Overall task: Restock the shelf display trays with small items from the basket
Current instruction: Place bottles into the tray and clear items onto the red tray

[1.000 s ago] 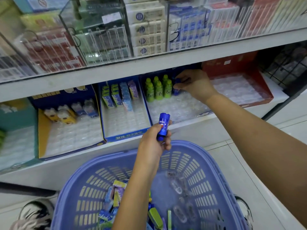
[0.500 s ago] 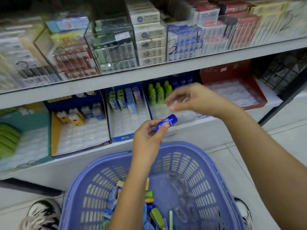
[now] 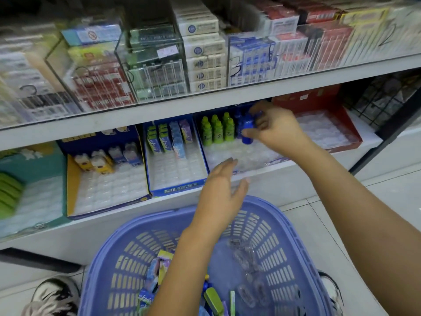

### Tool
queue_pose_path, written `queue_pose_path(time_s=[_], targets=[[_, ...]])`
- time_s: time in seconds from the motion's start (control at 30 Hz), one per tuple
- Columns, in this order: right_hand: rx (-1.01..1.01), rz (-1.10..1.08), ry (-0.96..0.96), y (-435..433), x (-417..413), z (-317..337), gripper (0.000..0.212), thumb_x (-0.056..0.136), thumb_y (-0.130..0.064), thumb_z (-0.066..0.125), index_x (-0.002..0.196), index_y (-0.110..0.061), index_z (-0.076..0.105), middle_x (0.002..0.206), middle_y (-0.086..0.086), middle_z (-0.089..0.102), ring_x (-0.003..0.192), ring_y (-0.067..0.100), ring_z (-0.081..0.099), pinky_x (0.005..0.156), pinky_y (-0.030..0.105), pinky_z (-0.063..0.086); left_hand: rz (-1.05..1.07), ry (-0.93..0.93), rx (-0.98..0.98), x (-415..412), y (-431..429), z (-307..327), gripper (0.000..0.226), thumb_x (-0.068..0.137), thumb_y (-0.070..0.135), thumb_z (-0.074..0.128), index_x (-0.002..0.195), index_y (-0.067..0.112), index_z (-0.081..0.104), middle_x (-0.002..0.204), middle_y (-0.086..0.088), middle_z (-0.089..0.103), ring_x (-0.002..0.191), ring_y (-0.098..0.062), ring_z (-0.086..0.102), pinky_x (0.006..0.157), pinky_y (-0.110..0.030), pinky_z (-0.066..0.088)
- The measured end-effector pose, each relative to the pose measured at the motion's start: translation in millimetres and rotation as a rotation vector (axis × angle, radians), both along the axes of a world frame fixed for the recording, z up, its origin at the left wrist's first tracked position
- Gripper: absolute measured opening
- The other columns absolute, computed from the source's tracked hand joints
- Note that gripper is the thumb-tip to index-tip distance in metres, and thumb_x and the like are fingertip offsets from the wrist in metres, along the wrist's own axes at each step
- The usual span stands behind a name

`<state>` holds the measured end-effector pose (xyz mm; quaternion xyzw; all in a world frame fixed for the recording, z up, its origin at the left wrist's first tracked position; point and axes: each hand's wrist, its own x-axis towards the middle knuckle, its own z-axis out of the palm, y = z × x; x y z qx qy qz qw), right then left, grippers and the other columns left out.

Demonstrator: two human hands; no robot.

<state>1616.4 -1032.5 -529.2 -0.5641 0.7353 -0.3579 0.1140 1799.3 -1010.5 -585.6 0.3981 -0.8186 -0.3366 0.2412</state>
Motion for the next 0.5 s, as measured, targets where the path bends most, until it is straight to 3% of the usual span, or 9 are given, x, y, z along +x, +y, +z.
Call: queue_pose_path(time_s=[0.07,0.13,0.3,0.5], targets=[[-0.004,-0.113,0.02,-15,-23,-8,0.039,0.073,-0.03,0.077,0.105,-0.014,0.061,0.08,-0.001,0.063,0.075,0.016,0.059,0.072,0.027,0.048,-0.055,-0.169,-0.057,-4,5,-12,0.061,0.096,0.034,0.049,0.149,0.013,0.027,0.157,-0.001,0.022,0.145,-0.013,0.015,0.115,-0.02,0.009],[0.038,-0.181,0.05,-32,-40,-17,0.037,0.074,-0.032,0.077,0.101,-0.011,0.064,0.095,0.005,0.068,0.085,0.016,0.06,0.071,0.022,0.044,-0.055,-0.222,-0.108,-4,8,-21,0.066,0.096,0.035,0.048,0.151,0.012,0.019,0.159,-0.001,0.014,0.147,-0.013,0.007,0.117,-0.02,0.002],[0.094,-0.218,0.034,-59,-52,-34,0.038,0.072,-0.029,0.078,0.098,-0.006,0.062,0.097,0.01,0.067,0.093,0.023,0.062,0.077,0.028,0.048,-0.051,-0.211,-0.149,-4,7,-27,0.065,0.096,0.032,0.049,0.151,0.012,0.019,0.159,0.0,0.015,0.146,-0.013,0.008,0.119,-0.023,0.003],[0.091,-0.159,0.1,-55,-43,-48,0.039,0.072,-0.019,0.077,0.098,-0.005,0.052,0.091,0.012,0.066,0.084,0.027,0.061,0.064,0.027,0.04,-0.046,-0.17,-0.138,-3,5,-29,0.063,0.097,0.031,0.048,0.151,0.014,0.02,0.158,0.003,0.017,0.146,-0.011,0.009,0.118,-0.022,0.005]])
